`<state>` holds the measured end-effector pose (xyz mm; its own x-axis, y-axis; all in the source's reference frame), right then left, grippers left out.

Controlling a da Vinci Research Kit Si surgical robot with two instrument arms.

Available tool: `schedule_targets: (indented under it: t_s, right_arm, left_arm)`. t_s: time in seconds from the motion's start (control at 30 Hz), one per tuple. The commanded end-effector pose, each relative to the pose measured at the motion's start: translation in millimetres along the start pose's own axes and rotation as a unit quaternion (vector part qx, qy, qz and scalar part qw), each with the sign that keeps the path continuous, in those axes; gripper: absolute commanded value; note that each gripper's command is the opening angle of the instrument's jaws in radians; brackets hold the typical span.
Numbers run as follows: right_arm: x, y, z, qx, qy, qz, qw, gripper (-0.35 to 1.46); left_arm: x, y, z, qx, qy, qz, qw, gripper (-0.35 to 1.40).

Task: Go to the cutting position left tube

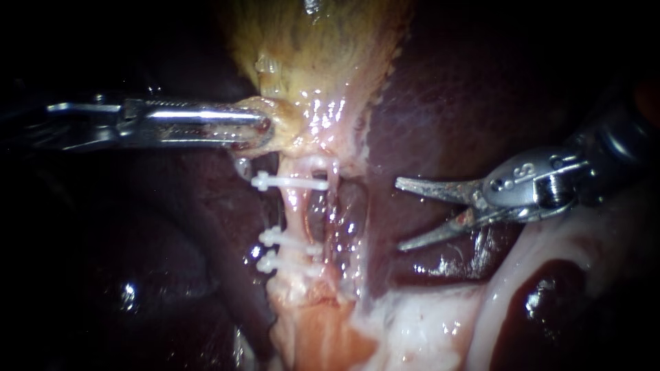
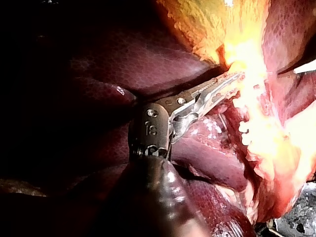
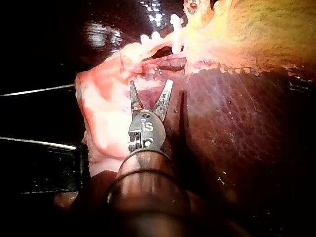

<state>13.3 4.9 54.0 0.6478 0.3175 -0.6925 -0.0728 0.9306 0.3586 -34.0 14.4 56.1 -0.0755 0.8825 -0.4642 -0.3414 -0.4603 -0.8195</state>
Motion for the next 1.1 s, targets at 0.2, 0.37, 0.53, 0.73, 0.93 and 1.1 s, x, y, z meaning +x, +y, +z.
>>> schedule_targets:
  t_s: [0.2,0.37,0.53,0.73,0.93,1.1]
  right_arm:
    - [0.1,0.1,0.3,0.005,0.001,0.001,1.0000,1.45]
    - [0.3,0.1,0.5,0.010,0.002,0.001,0.9999,1.45]
    - [1.3,-0.3,1.2,0.038,0.022,0.003,0.9990,1.45]
    - [3.3,-1.2,2.8,0.084,0.048,0.036,0.9947,1.45]
    - [4.3,-1.4,4.4,0.100,0.051,0.061,0.9918,1.45]
    - [4.5,-1.3,5.8,0.104,0.050,0.073,0.9906,1.45]
  left_arm:
    - [1.7,1.1,-4.3,0.000,-0.002,-0.005,1.0000,-0.35]
    - [2.8,2.2,-7.2,0.002,0.007,-0.010,0.9999,-0.35]
    - [2.5,2.4,-7.3,0.003,0.008,-0.009,0.9999,-0.35]
    - [2.4,2.4,-7.2,0.003,0.008,-0.008,0.9999,-0.35]
    - [2.3,2.5,-7.2,0.004,0.008,-0.009,0.9999,-0.35]
    - [2.3,2.6,-7.2,0.004,0.008,-0.009,0.9999,-0.35]
